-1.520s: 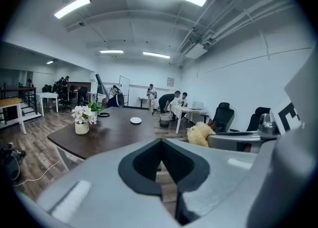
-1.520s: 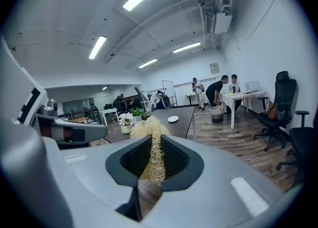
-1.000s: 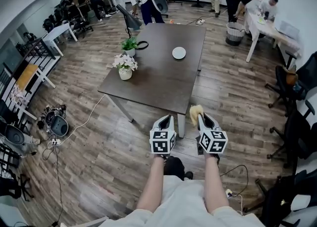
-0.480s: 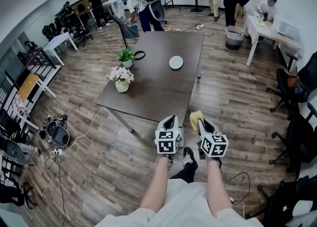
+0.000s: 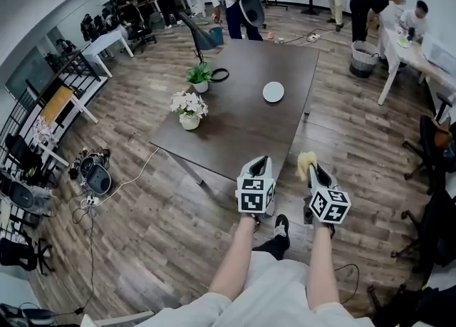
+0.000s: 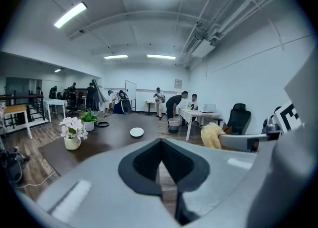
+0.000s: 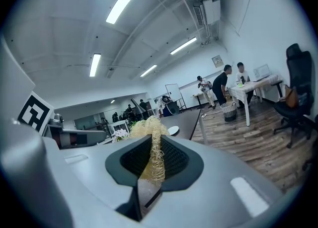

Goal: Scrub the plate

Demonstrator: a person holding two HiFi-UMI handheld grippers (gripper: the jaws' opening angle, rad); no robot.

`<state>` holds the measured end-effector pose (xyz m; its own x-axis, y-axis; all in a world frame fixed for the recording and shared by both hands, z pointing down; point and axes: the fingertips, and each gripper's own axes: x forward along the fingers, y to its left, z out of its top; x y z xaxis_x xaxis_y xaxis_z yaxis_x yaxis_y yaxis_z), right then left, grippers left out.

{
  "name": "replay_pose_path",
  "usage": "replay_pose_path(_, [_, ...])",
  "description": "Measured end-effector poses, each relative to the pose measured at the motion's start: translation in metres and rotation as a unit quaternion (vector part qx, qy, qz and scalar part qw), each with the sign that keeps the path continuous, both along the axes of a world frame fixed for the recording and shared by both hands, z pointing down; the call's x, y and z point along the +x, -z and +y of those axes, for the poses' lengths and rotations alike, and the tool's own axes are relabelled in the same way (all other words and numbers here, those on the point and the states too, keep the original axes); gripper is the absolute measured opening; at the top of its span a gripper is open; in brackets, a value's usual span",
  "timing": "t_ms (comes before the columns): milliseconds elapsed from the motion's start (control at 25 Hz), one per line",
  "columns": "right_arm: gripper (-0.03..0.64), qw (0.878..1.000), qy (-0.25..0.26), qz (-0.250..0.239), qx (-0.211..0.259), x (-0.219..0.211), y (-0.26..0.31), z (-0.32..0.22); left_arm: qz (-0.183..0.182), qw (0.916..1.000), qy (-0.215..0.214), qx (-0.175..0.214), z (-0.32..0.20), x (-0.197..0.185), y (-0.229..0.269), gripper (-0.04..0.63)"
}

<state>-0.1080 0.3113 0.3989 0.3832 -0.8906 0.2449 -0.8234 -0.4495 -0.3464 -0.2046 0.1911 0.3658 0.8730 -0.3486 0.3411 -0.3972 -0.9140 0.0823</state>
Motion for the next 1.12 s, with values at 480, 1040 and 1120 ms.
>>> replay_pose_path(480, [0.078, 0.999, -0.017, -0.020, -0.026, 0.099, -0.022, -0.026, -0.007, 0.9998, -0.015, -0.014, -0.030, 0.119, -0.017, 0.002])
replay_pose_path(1040, [0.078, 0.992, -0.058, -0.004, -0.112, 0.224, -0.060, -0.041, 0.011, 0.9928, -0.028, -0.116, -0.072, 0.256, -0.072, 0.002])
replay_pose_path(1120, [0.078, 0.991, -0.074, -0.007, -0.112, 0.242, -0.061, -0.037, 0.008, 0.9919, -0.030, -0.123, -0.078, 0.271, -0.076, 0.002])
